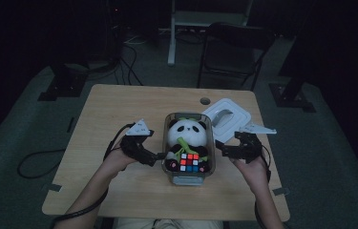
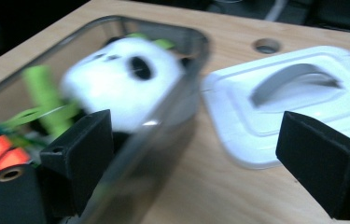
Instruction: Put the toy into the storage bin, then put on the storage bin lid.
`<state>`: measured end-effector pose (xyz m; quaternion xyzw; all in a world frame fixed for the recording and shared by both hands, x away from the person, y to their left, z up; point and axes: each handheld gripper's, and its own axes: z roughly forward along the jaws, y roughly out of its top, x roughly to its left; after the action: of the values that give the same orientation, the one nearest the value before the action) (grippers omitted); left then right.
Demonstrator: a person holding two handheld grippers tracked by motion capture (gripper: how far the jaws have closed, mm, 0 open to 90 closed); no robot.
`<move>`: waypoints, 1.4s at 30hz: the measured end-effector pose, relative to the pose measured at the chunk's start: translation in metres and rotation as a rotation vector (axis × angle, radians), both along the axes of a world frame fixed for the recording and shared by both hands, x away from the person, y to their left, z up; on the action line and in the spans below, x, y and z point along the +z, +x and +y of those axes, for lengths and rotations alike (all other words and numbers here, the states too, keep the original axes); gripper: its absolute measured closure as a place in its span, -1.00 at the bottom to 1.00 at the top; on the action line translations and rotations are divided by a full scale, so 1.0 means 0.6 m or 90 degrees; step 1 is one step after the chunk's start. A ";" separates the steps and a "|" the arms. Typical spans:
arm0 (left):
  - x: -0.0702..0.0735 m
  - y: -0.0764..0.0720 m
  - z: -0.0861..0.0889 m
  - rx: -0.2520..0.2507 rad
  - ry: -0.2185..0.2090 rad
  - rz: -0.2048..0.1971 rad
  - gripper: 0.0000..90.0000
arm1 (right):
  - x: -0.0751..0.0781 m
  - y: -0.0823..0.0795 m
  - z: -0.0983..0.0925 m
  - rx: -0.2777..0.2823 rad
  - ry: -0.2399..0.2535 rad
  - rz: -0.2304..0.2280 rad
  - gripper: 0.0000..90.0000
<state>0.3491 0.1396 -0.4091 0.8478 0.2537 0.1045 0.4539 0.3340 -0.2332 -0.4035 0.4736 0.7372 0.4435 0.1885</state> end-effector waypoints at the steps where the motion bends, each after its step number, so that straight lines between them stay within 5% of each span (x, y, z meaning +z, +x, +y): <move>1: -0.005 0.002 0.005 0.006 0.003 -0.001 -0.99 | -0.003 0.005 -0.005 -0.012 -0.002 -0.001 -0.76; 5: -0.026 0.007 0.025 0.029 0.009 -0.004 -0.99 | -0.016 0.027 -0.023 -0.062 -0.010 0.007 -0.76; 14: -0.070 0.015 0.065 0.080 0.013 0.018 -0.99 | -0.067 0.066 -0.048 -0.115 0.002 0.045 -0.58; 18: -0.088 0.017 0.077 0.103 0.018 0.026 -0.99 | -0.089 0.084 -0.052 -0.135 -0.003 0.047 -0.70; 27: -0.111 0.012 0.089 0.126 0.032 0.036 -0.99 | -0.117 0.128 -0.038 -0.165 -0.021 0.027 -0.70; 42: -0.117 0.014 0.085 0.135 0.030 0.037 -0.99 | -0.138 0.222 0.007 -0.204 -0.008 0.061 -0.48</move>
<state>0.3575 0.1906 -0.4794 0.8293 0.3523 0.1332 0.4128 0.4675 -0.2288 -0.4862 0.6045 0.6631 0.3799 0.2247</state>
